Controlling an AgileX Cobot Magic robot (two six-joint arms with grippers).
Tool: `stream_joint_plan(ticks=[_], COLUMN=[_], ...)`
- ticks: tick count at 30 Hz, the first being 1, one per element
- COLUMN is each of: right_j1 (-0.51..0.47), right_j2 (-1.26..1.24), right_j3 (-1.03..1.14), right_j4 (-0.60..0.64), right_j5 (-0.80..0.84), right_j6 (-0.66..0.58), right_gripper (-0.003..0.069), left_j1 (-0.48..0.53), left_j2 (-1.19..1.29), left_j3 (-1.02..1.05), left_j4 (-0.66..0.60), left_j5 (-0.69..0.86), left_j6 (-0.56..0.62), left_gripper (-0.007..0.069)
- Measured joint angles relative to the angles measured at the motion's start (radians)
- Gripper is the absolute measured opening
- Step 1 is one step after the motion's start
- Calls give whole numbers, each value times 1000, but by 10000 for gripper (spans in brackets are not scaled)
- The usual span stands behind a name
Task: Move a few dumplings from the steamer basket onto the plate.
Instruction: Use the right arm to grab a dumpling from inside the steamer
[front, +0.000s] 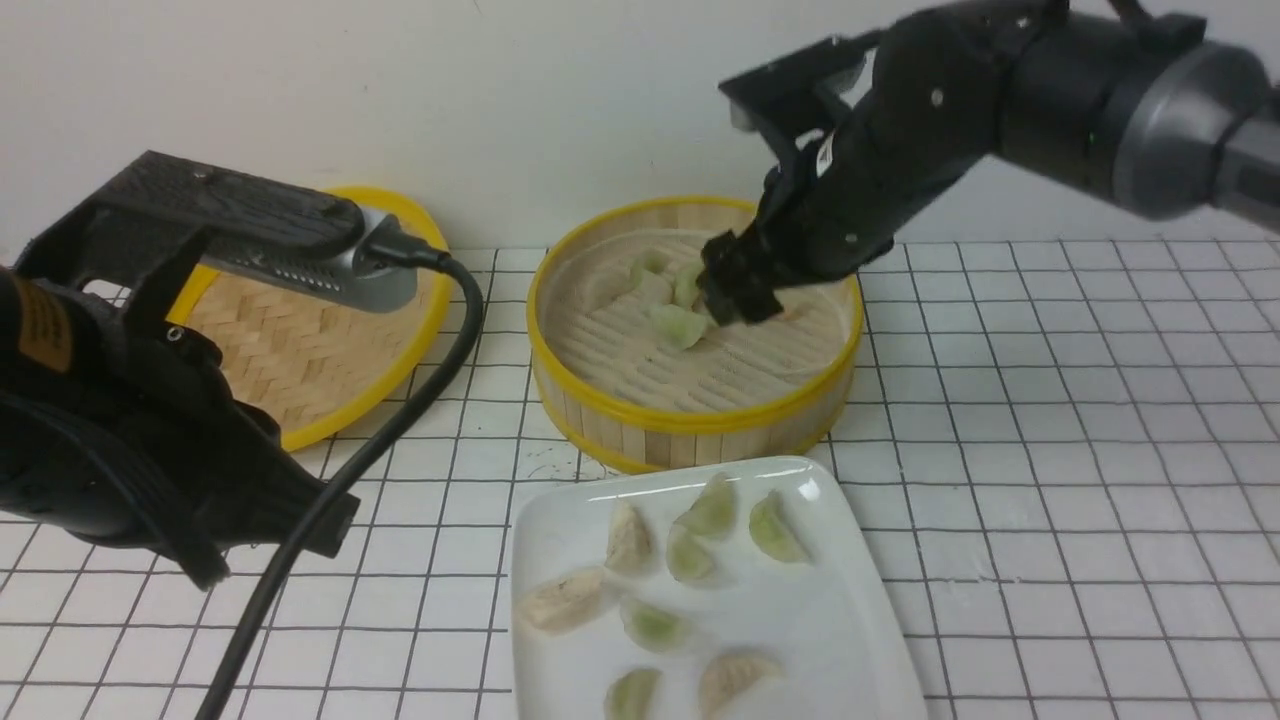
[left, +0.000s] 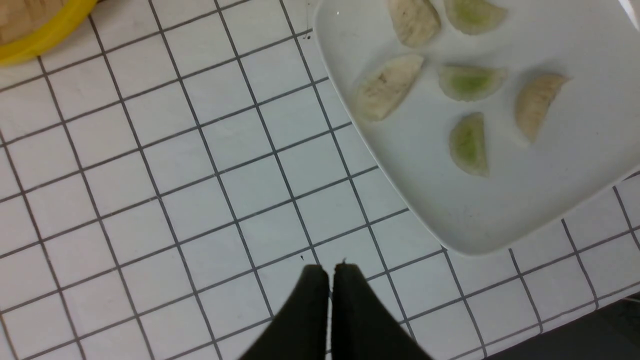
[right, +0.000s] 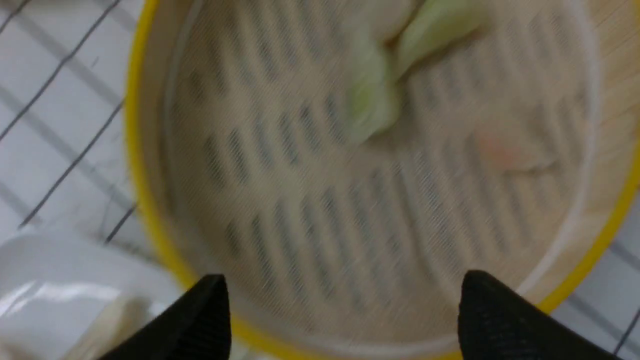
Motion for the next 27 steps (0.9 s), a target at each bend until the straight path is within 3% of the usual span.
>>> stream_joint_plan(ticks=[6, 14, 17, 22, 27], right_j1=[-66, -91, -92, -93, -94], right_j2=[276, 495, 529, 530, 492], right_j3=[-319, -525, -547, -571, -645], right_j4=[-4, -31, -34, -31, -12], right_j5=[56, 101, 118, 189, 296], right_j6=[-57, -59, -59, -58, -16], right_gripper=[554, 532, 456, 181, 185], left_j1=[0, 0, 0, 0, 0], left_j2=[0, 0, 0, 0, 0], left_j3=[0, 0, 0, 0, 0], left_j4=[0, 0, 0, 0, -3], left_j5=[22, 45, 48, 48, 48], left_j6=[0, 0, 0, 0, 0], left_gripper=[-6, -6, -6, -6, -6])
